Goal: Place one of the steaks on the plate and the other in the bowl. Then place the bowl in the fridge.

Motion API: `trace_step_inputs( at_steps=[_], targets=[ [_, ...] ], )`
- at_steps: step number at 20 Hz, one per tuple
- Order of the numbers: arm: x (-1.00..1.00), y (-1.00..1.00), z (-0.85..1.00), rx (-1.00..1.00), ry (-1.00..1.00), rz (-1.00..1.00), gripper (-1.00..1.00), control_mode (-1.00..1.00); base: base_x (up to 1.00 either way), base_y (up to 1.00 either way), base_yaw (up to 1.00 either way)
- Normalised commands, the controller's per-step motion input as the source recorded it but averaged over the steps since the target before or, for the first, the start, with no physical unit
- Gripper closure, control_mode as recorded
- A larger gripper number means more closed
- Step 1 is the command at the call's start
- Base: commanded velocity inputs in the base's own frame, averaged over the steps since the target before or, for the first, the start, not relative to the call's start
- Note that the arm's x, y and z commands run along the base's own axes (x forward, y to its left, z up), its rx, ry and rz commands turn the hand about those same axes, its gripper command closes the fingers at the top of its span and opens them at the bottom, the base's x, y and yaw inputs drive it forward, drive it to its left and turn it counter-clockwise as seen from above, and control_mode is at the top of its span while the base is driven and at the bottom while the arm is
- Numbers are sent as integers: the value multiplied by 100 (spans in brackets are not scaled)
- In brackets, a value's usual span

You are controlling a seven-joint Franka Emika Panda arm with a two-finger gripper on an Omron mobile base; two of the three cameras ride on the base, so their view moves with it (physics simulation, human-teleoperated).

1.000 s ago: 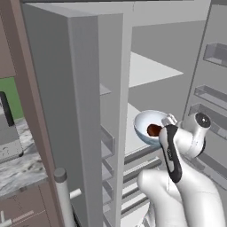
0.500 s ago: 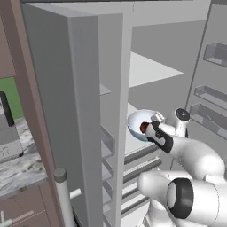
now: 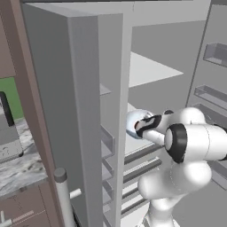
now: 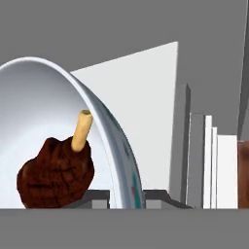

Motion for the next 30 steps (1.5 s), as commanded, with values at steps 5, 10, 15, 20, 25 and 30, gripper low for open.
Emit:
trace_step_inputs(
  at_steps=[5,10,15,20,25,30],
  targets=[
    [35,0,-21,0,0,0,100,-100,0,0,0],
    [17,0,-1,0,2,0,100,-100,0,0,0],
    [7,3,0,0,3,0,100,-100,0,0,0],
    [9,8,0,-2,2,0,-100,-100,0,0,0],
    [3,9,11,-5,0,3,-100,-100,0,0,0],
    [0,16,37,-4,-3,6,-100,-100,0,0,0]
  ],
)
